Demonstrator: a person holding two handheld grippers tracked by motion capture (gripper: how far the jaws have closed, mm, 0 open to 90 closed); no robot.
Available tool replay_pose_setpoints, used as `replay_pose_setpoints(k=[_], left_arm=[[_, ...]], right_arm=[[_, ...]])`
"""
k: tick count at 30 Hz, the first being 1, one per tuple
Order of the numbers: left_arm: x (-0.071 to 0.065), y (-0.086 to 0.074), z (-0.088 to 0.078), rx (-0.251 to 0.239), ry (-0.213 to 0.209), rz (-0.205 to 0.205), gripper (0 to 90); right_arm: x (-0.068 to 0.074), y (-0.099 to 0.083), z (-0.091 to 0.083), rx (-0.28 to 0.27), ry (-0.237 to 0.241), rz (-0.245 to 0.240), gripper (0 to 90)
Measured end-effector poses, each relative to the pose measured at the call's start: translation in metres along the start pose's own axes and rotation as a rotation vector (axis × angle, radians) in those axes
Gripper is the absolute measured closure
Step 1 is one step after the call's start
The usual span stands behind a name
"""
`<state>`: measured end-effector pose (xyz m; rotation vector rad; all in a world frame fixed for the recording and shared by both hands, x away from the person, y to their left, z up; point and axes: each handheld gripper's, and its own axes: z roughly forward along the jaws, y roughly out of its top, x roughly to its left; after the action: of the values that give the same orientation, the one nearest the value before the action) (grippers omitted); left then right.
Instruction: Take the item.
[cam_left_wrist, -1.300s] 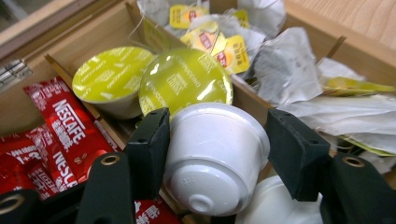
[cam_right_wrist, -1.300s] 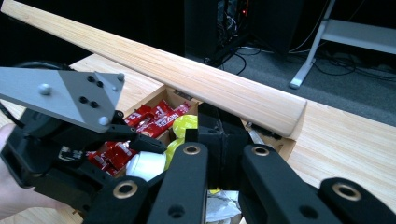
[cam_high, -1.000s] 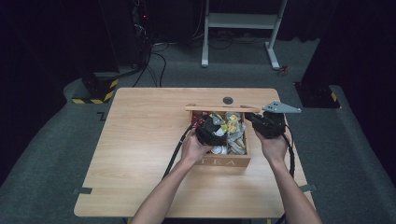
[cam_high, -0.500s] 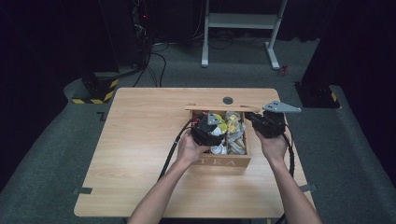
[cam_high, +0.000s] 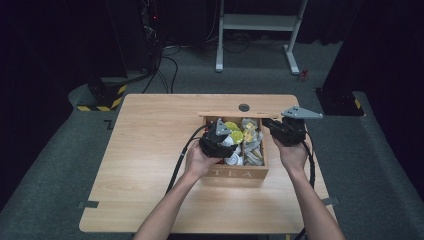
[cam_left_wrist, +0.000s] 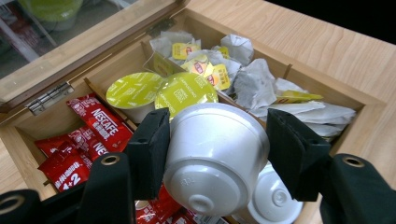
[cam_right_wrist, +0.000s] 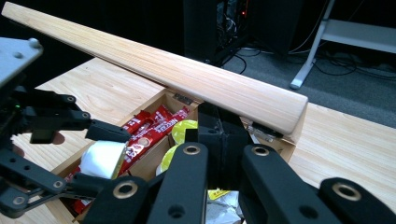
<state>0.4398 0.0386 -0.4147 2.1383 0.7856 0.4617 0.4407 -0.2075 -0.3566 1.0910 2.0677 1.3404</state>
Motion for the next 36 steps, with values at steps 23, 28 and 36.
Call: replay_pose_setpoints(k=[23, 28, 36], left_arm=[[0.011, -0.011, -0.035, -0.042, 0.022, -0.010, 41.9], [0.015, -0.014, -0.042, -0.053, 0.027, -0.021, 41.9], [0.028, -0.024, -0.055, -0.073, 0.040, -0.065, 41.9]], right_arm=[[-0.001, 0.005, 0.001, -0.001, -0.002, 0.011, 90.0], [-0.002, 0.005, 0.002, -0.001, -0.002, 0.010, 90.0], [-0.002, 0.006, 0.002, -0.003, -0.002, 0.010, 90.0]])
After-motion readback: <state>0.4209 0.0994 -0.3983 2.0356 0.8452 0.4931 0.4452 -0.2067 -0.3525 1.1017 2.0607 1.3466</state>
